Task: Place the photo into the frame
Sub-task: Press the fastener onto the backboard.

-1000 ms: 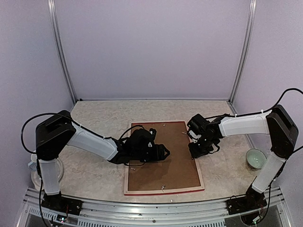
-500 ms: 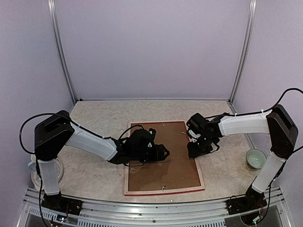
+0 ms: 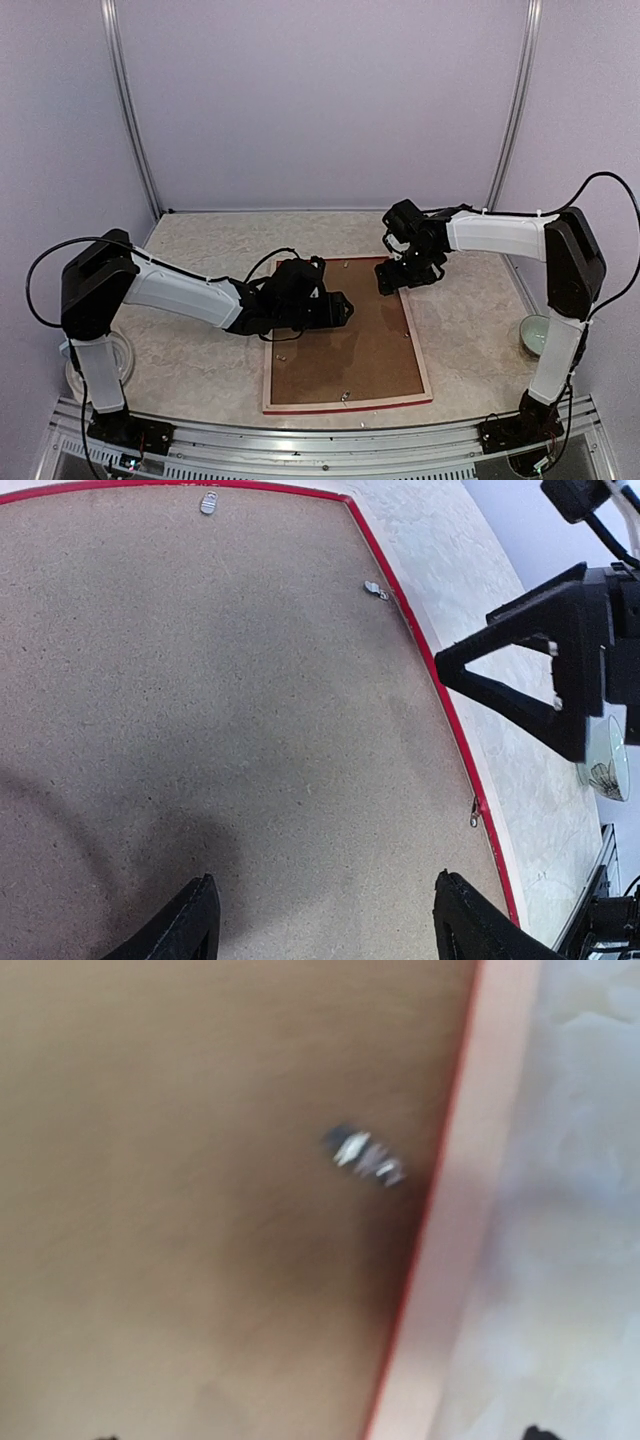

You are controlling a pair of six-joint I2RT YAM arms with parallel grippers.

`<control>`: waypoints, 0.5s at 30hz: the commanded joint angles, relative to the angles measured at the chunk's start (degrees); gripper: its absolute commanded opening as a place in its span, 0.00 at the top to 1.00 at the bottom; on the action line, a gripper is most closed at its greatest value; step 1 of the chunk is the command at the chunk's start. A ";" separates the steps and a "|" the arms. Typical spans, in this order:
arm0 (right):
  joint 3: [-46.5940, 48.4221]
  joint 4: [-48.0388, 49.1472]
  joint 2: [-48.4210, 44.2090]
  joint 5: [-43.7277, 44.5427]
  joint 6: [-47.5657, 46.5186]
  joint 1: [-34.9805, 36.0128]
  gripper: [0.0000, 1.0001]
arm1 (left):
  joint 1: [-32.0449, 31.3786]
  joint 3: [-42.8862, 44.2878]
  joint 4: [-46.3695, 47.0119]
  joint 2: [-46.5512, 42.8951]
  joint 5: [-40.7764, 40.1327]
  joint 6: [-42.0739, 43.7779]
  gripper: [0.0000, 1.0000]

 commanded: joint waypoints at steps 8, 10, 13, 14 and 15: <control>8.51 -2.24 8.61 0.82 -2.98 -5.21 0.12 | 0.79 -2.12 0.63 -0.04 -0.58 0.66 0.27; 9.22 -1.84 9.58 0.30 -3.36 -5.89 0.14 | 0.96 -2.25 1.02 0.51 -0.17 0.52 0.27; 10.29 -1.14 10.91 -0.66 -4.04 -6.82 0.20 | 1.15 -2.38 1.55 1.32 0.87 0.22 0.27; 10.60 -0.91 11.35 -0.89 -4.29 -7.05 0.21 | 1.20 -2.38 1.65 1.50 1.04 0.17 0.27; 10.78 -0.52 11.64 -1.14 -4.46 -7.19 0.22 | 1.16 -2.46 1.81 1.59 1.33 0.06 0.27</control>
